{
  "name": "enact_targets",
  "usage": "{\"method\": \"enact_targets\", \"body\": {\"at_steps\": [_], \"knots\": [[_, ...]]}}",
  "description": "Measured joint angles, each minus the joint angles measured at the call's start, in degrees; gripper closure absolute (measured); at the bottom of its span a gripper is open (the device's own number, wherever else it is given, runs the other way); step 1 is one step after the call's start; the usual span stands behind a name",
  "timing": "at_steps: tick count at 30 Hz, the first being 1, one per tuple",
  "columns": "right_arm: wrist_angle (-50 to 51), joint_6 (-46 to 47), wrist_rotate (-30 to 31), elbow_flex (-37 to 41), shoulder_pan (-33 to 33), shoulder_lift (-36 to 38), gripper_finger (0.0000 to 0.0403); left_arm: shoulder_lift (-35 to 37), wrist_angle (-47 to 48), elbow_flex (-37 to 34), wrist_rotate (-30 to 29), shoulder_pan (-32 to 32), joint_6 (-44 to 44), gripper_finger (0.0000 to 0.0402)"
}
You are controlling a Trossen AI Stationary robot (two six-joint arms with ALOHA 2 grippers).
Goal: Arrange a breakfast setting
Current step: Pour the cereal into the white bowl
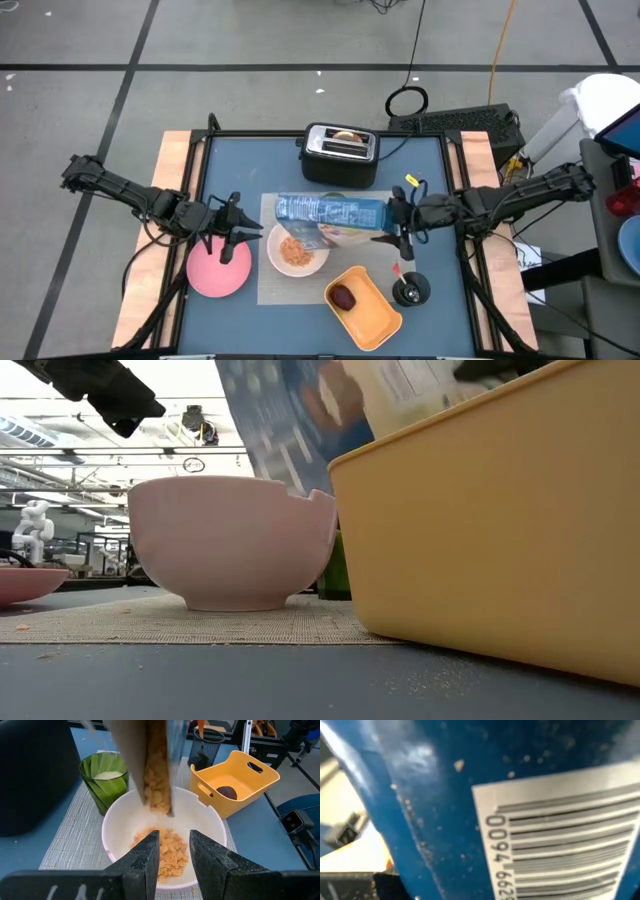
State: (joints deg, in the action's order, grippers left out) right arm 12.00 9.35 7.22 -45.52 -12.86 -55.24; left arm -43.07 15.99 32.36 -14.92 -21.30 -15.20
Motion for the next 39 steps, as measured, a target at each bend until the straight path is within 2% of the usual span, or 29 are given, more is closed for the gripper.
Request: {"method": "enact_targets", "body": {"at_steps": [3, 9, 14, 20, 28, 32, 37, 39], "knots": [[-2.9, -1.3, 0.0, -0.2, 0.0, 0.1, 0.0143, 0.0, 0.0, 0.0, 0.0, 0.0, 0.0, 0.0289], [1.5, -0.4, 0.0, 0.0, 0.0, 0.0, 0.0143, 0.0, 0.0, 0.0, 0.0, 0.0, 0.0, 0.0289], [-4.7, -2.4, -0.1, -0.2, 0.0, 0.1, 0.0143, 0.0, 0.0, 0.0, 0.0, 0.0, 0.0, 0.0289], [0.1, -1.0, -1.5, -0.1, 0.0, 0.0, 0.0143, 0.0, 0.0, 0.0, 0.0, 0.0, 0.0, 0.0289], [-3.1, -2.4, -1.3, -0.1, 0.0, 0.1, 0.0143, 0.0, 0.0, 0.0, 0.0, 0.0, 0.0, 0.0289], [1.2, -0.3, -1.3, -0.1, 0.0, 0.0, 0.0143, 0.0, 0.0, 0.0, 0.0, 0.0, 0.0, 0.0289], [-6.2, -3.3, -1.4, -0.3, 0.0, 0.1, 0.0143, 0.0, 0.0, 0.0, 0.0, 0.0, 0.1, 0.0289], [-5.2, -3.3, -1.4, -0.4, 0.0, 0.3, 0.0143, 0.0, 0.0, 0.0, 0.0, 0.0, -0.1, 0.0289]]}}
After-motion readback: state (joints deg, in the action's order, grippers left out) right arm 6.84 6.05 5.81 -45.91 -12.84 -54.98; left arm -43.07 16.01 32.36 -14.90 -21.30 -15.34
